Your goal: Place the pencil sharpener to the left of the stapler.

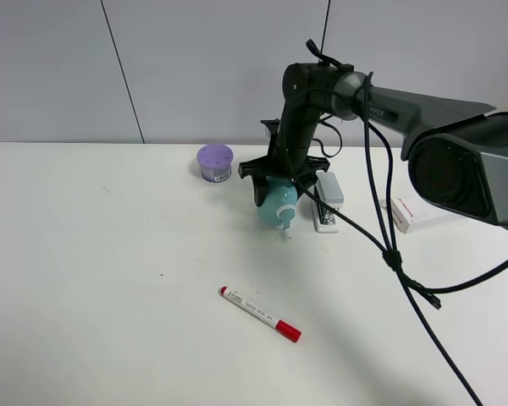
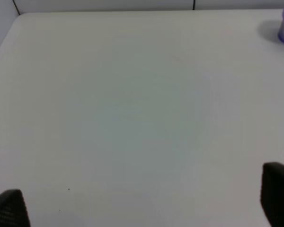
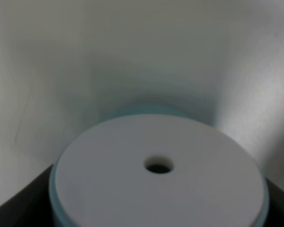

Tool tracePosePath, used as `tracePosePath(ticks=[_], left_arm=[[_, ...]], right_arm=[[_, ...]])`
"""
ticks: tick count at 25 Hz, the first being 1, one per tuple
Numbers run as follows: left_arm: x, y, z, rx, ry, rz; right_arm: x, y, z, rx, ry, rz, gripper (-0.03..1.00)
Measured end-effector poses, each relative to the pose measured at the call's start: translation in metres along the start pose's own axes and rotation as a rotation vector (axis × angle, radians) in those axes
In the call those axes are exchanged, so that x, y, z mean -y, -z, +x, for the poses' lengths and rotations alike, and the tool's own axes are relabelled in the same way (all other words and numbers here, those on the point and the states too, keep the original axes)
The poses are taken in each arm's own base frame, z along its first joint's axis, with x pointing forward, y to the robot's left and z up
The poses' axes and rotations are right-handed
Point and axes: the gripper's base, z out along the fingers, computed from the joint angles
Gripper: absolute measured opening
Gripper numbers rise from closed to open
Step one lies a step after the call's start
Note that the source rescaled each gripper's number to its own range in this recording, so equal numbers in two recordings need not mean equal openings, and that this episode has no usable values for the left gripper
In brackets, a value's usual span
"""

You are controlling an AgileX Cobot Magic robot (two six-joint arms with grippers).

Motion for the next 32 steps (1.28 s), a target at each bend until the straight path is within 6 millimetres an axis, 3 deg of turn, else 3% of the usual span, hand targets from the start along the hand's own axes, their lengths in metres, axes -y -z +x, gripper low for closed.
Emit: tracePosePath(ticks=[11, 12, 13, 14, 16, 19, 22, 24, 27, 32], left_arm=[[0.0, 0.0, 0.0, 0.0, 0.0, 0.0], [0.0, 0.0, 0.0, 0.0, 0.0, 0.0], [0.0, 0.0, 0.0, 0.0, 0.0, 0.0], [0.0, 0.0, 0.0, 0.0, 0.0, 0.0], [0.0, 0.0, 0.0, 0.0, 0.0, 0.0], [0.0, 0.0, 0.0, 0.0, 0.0, 0.0], [0.0, 0.0, 0.0, 0.0, 0.0, 0.0], [0.0, 0.0, 0.0, 0.0, 0.0, 0.0], [0.0, 0.0, 0.0, 0.0, 0.0, 0.0], [0.0, 0.0, 0.0, 0.0, 0.0, 0.0]], right_arm=[[0.0, 0.0, 0.0, 0.001, -0.001, 0.0, 0.0], [0.0, 0.0, 0.0, 0.001, 0.0, 0.0, 0.04], [0.0, 0.0, 0.0, 0.0, 0.002, -0.001, 0.24], [0.0, 0.0, 0.0, 0.0, 0.006, -0.002, 0.54], [0.0, 0.0, 0.0, -0.001, 0.007, -0.003, 0.82], [-0.001, 0.0, 0.0, -0.001, 0.006, -0.01, 0.96], [-0.002, 0.004, 0.0, 0.007, 0.022, -0.019, 0.99], [-0.006, 0.017, 0.0, 0.031, 0.034, -0.037, 0.99], [-0.013, 0.055, 0.003, 0.103, 0.079, -0.071, 0.99], [-0.031, 0.153, 0.024, 0.299, 0.18, -0.139, 0.99]])
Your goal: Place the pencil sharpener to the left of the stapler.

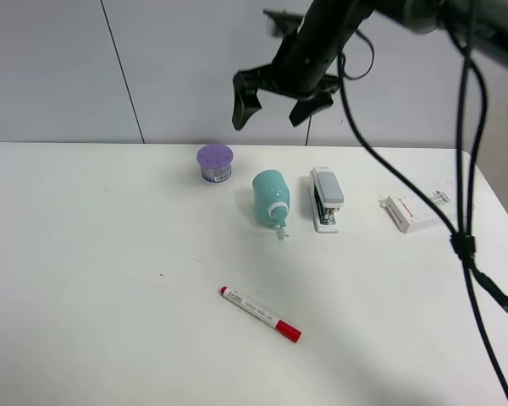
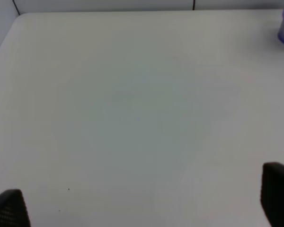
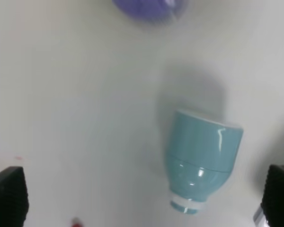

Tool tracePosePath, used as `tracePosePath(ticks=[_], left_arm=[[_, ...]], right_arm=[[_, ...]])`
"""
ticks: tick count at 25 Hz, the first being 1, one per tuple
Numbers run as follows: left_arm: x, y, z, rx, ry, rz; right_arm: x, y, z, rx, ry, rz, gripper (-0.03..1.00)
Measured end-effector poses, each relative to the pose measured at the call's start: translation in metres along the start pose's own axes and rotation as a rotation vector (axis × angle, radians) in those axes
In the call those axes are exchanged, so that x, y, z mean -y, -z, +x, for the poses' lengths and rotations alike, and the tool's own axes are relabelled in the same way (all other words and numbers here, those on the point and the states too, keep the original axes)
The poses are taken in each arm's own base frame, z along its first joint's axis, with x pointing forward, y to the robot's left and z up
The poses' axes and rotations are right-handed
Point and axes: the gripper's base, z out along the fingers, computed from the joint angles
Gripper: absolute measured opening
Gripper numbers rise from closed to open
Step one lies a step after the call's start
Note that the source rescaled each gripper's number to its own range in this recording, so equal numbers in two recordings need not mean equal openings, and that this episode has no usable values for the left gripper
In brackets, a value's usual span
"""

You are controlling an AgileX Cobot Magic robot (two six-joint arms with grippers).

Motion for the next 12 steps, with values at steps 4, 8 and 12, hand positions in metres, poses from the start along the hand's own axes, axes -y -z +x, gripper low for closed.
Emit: tracePosePath(ticks=[4, 8, 12], left_arm=[[0.0, 0.0, 0.0, 0.0, 0.0, 0.0], [0.0, 0.0, 0.0, 0.0, 0.0, 0.0], [0.0, 0.0, 0.0, 0.0, 0.0, 0.0]], right_arm=[[-0.026, 0.071, 0.007, 0.136, 0.106, 0.014, 0.99], [-0.022, 0.124, 0.036, 0.19, 0.152, 0.151, 0.99], [0.012, 0.169, 0.083, 0.199, 0.095, 0.291, 1.0]])
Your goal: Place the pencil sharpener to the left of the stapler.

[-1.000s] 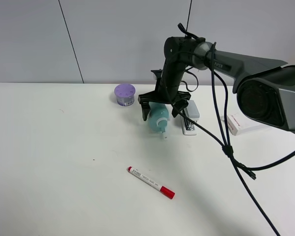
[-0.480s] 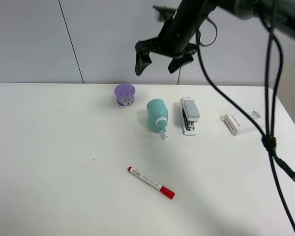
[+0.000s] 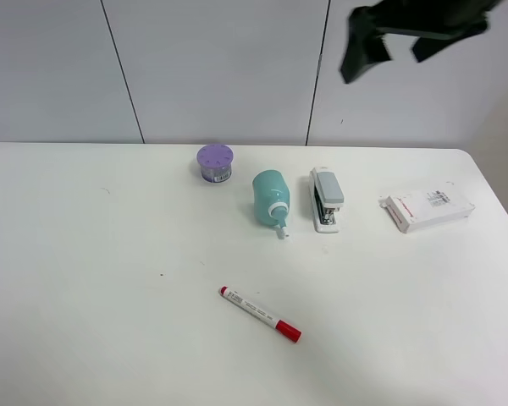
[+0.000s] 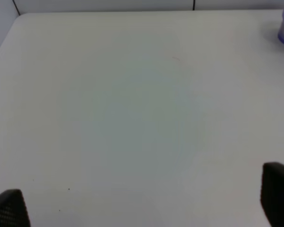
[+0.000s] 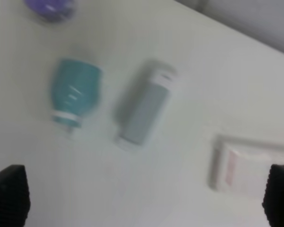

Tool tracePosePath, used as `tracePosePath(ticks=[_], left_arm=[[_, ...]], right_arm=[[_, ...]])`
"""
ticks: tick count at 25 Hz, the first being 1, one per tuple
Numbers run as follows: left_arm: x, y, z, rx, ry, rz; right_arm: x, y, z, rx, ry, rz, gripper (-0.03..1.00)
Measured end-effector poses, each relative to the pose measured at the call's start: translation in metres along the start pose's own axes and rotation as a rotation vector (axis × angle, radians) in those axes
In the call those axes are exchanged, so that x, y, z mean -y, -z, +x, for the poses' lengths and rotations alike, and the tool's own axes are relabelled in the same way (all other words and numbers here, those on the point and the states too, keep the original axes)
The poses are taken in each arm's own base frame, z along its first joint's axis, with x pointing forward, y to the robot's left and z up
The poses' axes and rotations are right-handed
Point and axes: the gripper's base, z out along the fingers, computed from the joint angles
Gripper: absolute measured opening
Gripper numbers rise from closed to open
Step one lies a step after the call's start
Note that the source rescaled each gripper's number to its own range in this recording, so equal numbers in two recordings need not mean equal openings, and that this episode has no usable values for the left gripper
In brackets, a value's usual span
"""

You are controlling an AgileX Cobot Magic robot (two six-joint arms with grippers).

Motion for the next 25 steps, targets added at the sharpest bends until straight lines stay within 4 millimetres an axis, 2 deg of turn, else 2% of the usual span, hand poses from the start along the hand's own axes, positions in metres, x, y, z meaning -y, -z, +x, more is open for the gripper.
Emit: tracePosePath(ticks=[4, 7, 9, 11, 13, 15, 18, 22, 25], left_arm=[[0.0, 0.0, 0.0, 0.0, 0.0, 0.0], [0.0, 0.0, 0.0, 0.0, 0.0, 0.0], [0.0, 0.0, 0.0, 0.0, 0.0, 0.0], [0.0, 0.0, 0.0, 0.0, 0.0, 0.0], [0.0, 0.0, 0.0, 0.0, 0.0, 0.0], [0.0, 0.0, 0.0, 0.0, 0.0, 0.0], [0.0, 0.0, 0.0, 0.0, 0.0, 0.0], [0.0, 0.0, 0.0, 0.0, 0.0, 0.0], [0.0, 0.0, 0.0, 0.0, 0.0, 0.0]], right_arm=[[0.045, 0.043, 0.059, 0.002, -0.127, 0.129, 1.0], [0.058, 0.073, 0.108, 0.022, -0.197, 0.205, 1.0], [0.056, 0.093, 0.14, 0.051, -0.235, 0.256, 1.0], [0.045, 0.11, 0.174, 0.094, -0.243, 0.297, 1.0], [0.032, 0.118, 0.205, 0.133, -0.236, 0.316, 1.0], [0.018, 0.12, 0.237, 0.17, -0.233, 0.326, 1.0], [0.003, 0.111, 0.277, 0.201, -0.238, 0.326, 1.0], [-0.013, 0.09, 0.317, 0.241, -0.257, 0.287, 1.0], [-0.018, 0.076, 0.335, 0.302, -0.252, 0.293, 1.0]])
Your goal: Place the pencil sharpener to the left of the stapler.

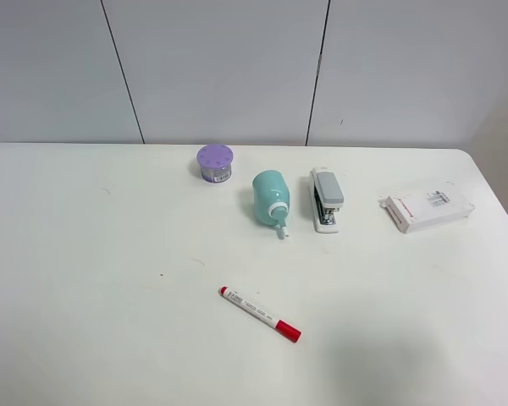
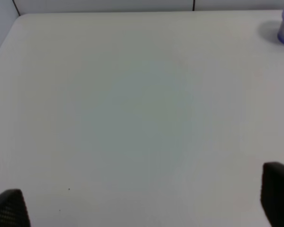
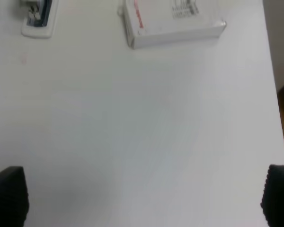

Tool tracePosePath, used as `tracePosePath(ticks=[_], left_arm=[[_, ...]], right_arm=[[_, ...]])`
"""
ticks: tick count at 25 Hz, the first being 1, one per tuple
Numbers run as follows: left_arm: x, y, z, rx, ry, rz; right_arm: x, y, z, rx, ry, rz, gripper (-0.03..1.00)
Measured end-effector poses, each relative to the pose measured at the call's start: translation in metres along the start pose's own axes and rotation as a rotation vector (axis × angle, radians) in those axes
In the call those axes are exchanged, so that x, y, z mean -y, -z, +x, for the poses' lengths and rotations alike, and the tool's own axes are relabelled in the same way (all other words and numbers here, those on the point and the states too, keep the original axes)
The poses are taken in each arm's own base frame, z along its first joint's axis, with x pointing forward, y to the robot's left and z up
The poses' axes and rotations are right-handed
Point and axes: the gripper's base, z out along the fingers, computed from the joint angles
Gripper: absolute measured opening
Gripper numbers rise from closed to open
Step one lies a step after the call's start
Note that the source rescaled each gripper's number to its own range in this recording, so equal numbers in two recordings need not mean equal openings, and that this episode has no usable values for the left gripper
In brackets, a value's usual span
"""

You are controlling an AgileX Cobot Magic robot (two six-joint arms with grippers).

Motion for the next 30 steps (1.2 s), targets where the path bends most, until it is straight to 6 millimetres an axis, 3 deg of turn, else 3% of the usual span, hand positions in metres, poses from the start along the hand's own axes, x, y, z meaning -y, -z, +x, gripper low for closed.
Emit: tracePosePath(ticks=[6, 13, 30], left_arm=[[0.0, 0.0, 0.0, 0.0, 0.0, 0.0], [0.0, 0.0, 0.0, 0.0, 0.0, 0.0], [0.0, 0.0, 0.0, 0.0, 0.0, 0.0]], right_arm=[[-0.0016, 0.0007, 0.0133, 0.174, 0.015, 0.01, 1.0], [-0.0019, -0.002, 0.0144, 0.175, 0.058, -0.056, 1.0], [0.0034, -0.0023, 0.0147, 0.17, 0.001, -0.006, 1.0]])
